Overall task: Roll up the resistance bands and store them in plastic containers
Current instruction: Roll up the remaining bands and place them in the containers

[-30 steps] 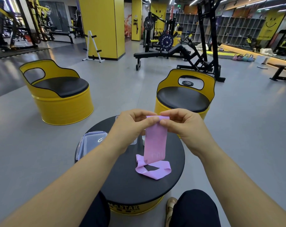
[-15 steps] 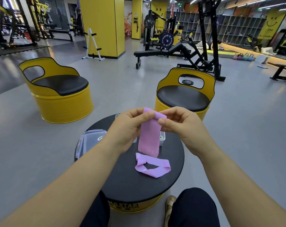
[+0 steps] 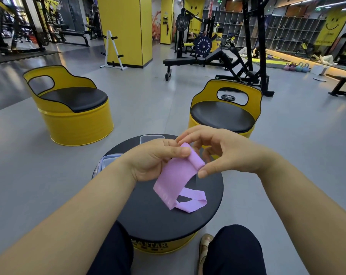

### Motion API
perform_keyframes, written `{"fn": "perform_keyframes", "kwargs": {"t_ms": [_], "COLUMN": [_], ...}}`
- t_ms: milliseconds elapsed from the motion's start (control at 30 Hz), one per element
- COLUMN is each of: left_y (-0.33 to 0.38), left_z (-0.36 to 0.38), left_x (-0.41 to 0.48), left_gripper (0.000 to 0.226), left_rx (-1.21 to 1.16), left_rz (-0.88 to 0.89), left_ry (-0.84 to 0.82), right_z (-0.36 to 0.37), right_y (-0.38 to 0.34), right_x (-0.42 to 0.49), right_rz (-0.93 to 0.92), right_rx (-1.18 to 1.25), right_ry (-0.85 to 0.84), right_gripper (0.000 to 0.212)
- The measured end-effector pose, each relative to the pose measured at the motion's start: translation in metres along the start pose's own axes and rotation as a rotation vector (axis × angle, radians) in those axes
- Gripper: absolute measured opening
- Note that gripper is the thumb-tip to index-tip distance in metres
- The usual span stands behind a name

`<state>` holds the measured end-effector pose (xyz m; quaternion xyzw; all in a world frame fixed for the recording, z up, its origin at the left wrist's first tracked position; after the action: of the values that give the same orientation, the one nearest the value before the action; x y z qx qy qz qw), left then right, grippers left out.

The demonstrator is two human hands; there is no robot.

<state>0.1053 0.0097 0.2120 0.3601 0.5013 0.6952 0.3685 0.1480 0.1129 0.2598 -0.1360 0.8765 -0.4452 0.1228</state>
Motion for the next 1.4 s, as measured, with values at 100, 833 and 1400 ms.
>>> {"fn": "perform_keyframes", "kwargs": {"t_ms": [100, 833, 1400], "left_y": [-0.001, -0.004, 0.005], "left_z": [0.002, -0.004, 0.002], "left_x": [-0.002, -0.003, -0.003], "left_gripper": [0.044, 0.034, 0.022], "left_rx": [-0.019, 0.222, 0.284], "left_rz": [0.001, 0.003, 0.016], "left_ry": [-0.013, 0.183, 0.271], "right_z": [0.001, -0.006, -0.013], "right_y": [0.002, 0.006, 0.005], "right_x": [-0.001, -0.001, -0.005], "right_rz": [-0.020, -0.007, -0.050], "right_rx": [0.067, -0.106, -0.112], "right_ry": [0.039, 0.164, 0.189], "right_gripper": [0.053, 0.049, 0.049]}}
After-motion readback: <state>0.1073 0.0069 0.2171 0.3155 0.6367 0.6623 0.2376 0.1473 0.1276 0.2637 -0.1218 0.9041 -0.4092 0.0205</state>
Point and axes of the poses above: each hand's wrist, its own x-axis towards the middle knuckle, its own z-axis out of the palm, y = z × x, the point moved 6 cm from there along x, towards the middle knuckle, and after that the axes turned 12 degrees about z, right-handed, at the moved point
